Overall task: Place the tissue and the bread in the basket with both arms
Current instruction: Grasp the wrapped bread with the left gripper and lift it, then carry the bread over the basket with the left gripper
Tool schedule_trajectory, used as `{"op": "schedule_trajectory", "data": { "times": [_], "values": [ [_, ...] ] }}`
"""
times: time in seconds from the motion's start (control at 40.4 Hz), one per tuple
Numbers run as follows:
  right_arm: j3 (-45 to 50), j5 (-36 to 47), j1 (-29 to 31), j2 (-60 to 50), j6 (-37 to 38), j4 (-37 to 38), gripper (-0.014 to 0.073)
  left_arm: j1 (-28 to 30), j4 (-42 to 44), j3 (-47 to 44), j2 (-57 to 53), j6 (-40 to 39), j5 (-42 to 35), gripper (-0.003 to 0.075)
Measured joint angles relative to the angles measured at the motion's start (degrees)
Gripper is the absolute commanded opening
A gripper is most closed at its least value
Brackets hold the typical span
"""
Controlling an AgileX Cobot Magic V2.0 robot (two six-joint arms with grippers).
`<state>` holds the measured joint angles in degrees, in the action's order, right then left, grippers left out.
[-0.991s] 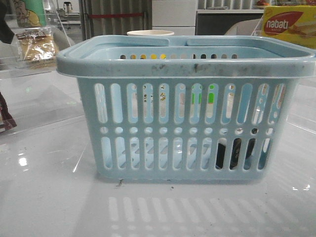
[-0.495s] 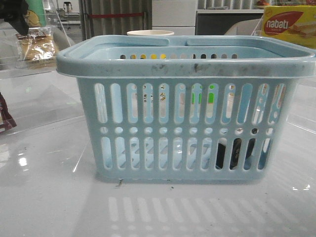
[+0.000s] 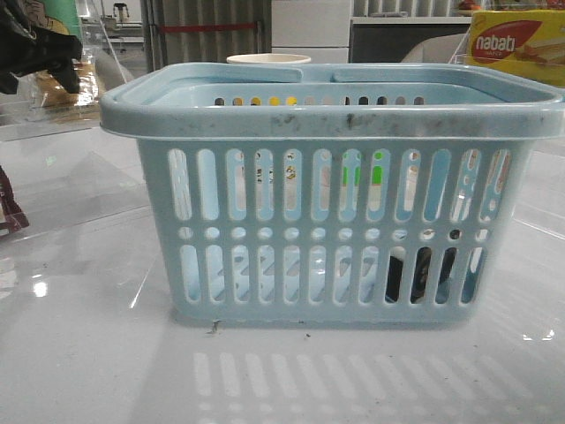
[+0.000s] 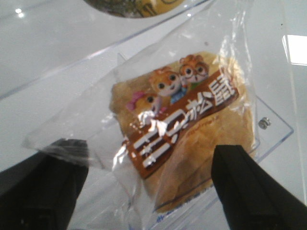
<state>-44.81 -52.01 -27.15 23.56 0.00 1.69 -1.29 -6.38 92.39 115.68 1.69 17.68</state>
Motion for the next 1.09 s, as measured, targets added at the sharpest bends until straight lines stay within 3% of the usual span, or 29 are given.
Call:
{"op": "schedule_trajectory", "data": {
  "times": [0.198,0.471,0.718,0.842,1.09],
  "values": [
    [0.0,0.0,0.0,0.0,0.0,0.0,0.0612,-1.0,-1.4,0.6,1.9,0.0,-1.8,0.0552],
    [0.0,0.0,0.0,0.0,0.0,0.0,0.0612,-1.8,-1.6,0.7,2.0,0.0,-4.1,0.0283],
    [0.0,0.0,0.0,0.0,0.0,0.0,0.0612,-1.8,-1.8,0.7,2.0,0.0,-4.1,0.0131],
    [0.0,0.0,0.0,0.0,0.0,0.0,0.0612,-1.8,-1.9,0.8,2.0,0.0,-3.5,0.0089],
    [0.0,0.0,0.0,0.0,0.0,0.0,0.0612,-2.0,-2.0,0.8,-0.4,0.0,1.3,0.0091]
  ]
}}
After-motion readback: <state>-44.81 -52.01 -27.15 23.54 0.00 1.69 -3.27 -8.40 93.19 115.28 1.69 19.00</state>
